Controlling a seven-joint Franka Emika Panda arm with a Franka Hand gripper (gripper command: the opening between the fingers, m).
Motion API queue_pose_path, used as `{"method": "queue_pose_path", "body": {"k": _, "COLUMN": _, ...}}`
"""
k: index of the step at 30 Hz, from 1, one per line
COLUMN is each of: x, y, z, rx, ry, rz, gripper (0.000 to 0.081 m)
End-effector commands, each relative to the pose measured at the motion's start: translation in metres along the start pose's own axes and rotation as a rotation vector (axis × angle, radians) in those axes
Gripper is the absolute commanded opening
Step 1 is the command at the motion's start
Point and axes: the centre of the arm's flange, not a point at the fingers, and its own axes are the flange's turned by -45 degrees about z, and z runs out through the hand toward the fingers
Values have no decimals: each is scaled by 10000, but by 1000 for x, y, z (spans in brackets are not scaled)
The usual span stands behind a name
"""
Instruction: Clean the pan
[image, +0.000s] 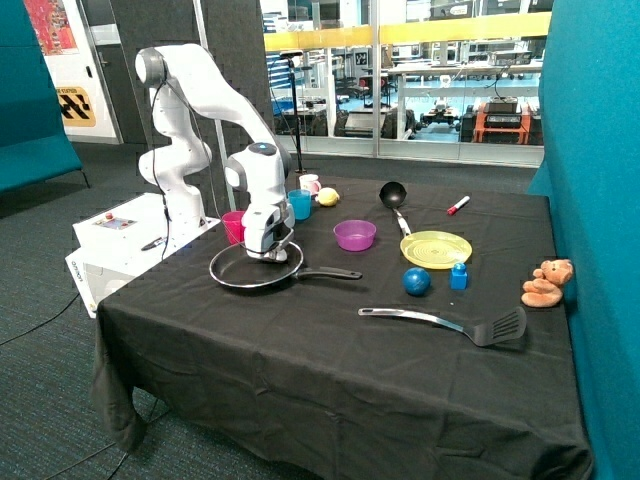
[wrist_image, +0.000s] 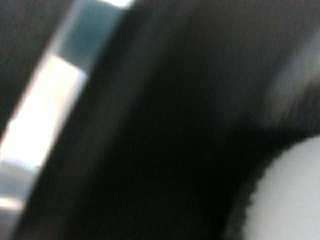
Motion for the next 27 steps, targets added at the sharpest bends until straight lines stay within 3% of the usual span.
{"method": "queue_pose_path", "body": {"k": 1, "x": 22, "y": 11, "z": 3, "rx": 86, "ry": -60, "rz": 296, "gripper": 0}}
{"method": "queue_pose_path", "body": {"k": 27, "x": 9, "y": 81, "z": -2, "rx": 83, "ry": -65, "rz": 1438, "gripper": 0}}
